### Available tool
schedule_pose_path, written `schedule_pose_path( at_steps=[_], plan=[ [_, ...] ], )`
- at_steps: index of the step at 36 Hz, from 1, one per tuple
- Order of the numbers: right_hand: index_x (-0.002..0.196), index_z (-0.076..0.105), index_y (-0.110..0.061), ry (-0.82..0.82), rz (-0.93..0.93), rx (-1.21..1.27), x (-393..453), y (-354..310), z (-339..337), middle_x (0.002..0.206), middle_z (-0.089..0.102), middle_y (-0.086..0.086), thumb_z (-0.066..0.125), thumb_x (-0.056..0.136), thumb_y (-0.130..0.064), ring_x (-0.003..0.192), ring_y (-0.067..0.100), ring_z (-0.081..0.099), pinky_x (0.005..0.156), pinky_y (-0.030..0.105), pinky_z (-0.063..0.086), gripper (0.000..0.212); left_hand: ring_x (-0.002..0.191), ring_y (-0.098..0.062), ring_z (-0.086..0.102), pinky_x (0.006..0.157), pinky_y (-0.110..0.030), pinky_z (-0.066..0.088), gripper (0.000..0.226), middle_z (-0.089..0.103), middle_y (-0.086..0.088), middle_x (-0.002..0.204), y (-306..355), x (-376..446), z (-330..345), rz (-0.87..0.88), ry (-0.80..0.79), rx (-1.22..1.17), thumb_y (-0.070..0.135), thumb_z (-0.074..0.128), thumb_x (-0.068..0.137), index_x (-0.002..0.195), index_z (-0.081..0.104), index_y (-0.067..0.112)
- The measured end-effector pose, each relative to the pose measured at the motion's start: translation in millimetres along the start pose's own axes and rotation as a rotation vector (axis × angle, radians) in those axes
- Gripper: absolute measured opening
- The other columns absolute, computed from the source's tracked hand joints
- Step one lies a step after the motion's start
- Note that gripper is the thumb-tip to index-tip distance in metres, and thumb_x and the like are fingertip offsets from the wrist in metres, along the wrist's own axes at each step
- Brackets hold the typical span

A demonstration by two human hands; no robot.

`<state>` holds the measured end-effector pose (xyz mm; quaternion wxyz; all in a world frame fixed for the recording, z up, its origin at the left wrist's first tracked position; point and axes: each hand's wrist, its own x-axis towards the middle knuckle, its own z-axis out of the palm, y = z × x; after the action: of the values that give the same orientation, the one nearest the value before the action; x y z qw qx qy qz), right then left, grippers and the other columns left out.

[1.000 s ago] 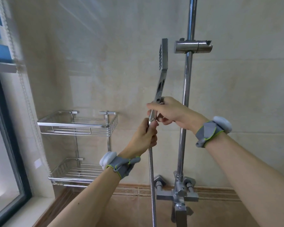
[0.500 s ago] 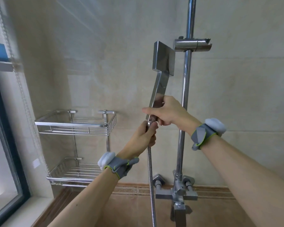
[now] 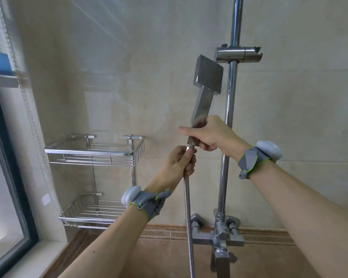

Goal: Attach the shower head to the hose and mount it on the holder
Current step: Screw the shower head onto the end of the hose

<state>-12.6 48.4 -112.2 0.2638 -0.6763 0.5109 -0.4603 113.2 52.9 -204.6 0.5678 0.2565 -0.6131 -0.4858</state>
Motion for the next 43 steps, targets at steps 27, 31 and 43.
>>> schedule_pose_path(
  at_steps=[27,31,43],
  plan=[
    [0.104,0.062,-0.011,0.002,-0.100,0.174,-3,7,1,0.086,0.064,0.006,0.089,0.074,-0.034,0.071,0.019,0.061,0.060,0.027,0.047,0.046,0.057,-0.013,0.029,0.056,-0.027,0.022,0.020,0.041,-0.002,0.073,3,-1,-2,-0.080,-0.095,-0.183,0.020,0.039,0.100,0.098,0.051,0.005],
    [0.089,0.053,-0.019,0.123,-0.143,0.020,-5,5,13,0.080,0.059,-0.003,0.080,0.078,-0.052,0.065,0.011,0.060,0.063,0.024,0.048,0.044,0.056,-0.012,0.029,0.053,-0.024,0.024,0.019,0.041,-0.002,0.073,3,-2,2,-0.071,-0.093,-0.190,0.019,0.038,0.101,0.097,0.051,0.006],
    [0.088,0.060,-0.013,0.195,-0.177,-0.052,-4,8,9,0.077,0.062,0.002,0.074,0.085,-0.036,0.057,0.014,0.055,0.051,0.018,0.044,0.027,0.055,-0.012,0.029,0.052,-0.024,0.025,0.021,0.039,-0.001,0.071,6,1,1,-0.051,-0.059,-0.136,0.021,0.036,0.101,0.096,0.051,0.007]
  ],
)
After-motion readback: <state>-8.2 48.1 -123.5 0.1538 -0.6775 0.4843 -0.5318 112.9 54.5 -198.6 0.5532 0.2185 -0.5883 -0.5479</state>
